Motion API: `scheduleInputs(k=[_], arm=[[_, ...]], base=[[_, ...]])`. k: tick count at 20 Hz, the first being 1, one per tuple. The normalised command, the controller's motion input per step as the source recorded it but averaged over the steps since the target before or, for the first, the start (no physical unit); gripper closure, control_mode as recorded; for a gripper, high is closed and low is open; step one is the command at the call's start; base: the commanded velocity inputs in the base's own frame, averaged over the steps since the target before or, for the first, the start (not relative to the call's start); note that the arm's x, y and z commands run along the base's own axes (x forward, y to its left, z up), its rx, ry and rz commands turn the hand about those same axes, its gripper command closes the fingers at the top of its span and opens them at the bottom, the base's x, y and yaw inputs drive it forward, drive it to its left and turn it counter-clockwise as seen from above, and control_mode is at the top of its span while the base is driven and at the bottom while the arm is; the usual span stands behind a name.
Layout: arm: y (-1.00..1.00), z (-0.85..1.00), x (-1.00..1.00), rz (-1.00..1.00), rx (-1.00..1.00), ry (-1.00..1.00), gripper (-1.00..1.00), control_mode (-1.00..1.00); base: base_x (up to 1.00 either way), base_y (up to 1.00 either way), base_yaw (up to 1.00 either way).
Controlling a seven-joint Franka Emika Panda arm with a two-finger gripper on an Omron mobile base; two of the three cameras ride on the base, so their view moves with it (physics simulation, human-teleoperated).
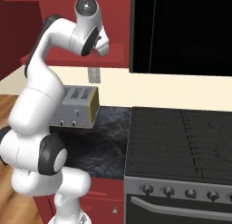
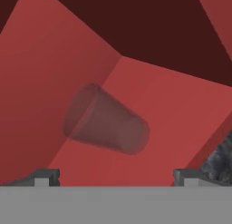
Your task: There is a bowl on the dining counter. Grab a lemon wedge from the fridge and place it in the bowl. Then get the liquor bottle and glass cup from the cabinet and place them next to the bowl.
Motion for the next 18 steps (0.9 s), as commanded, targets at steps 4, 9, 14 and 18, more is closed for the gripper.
scheduleInputs(k=[4,9,14,18], arm=[[0.0,-0.05,0.31,0.0,0.02,0.0,-1.0,-1.0],[0.0,-0.05,0.21,0.0,0.02,0.0,-1.0,-1.0],[0.0,-0.09,0.15,0.0,0.02,0.0,-1.0,-1.0],[0.0,-0.09,0.19,0.0,0.02,0.0,-1.0,-1.0]], base=[[0.0,0.0,0.0],[0.0,0.0,0.0],[0.0,0.0,0.0],[0.0,0.0,0.0]])
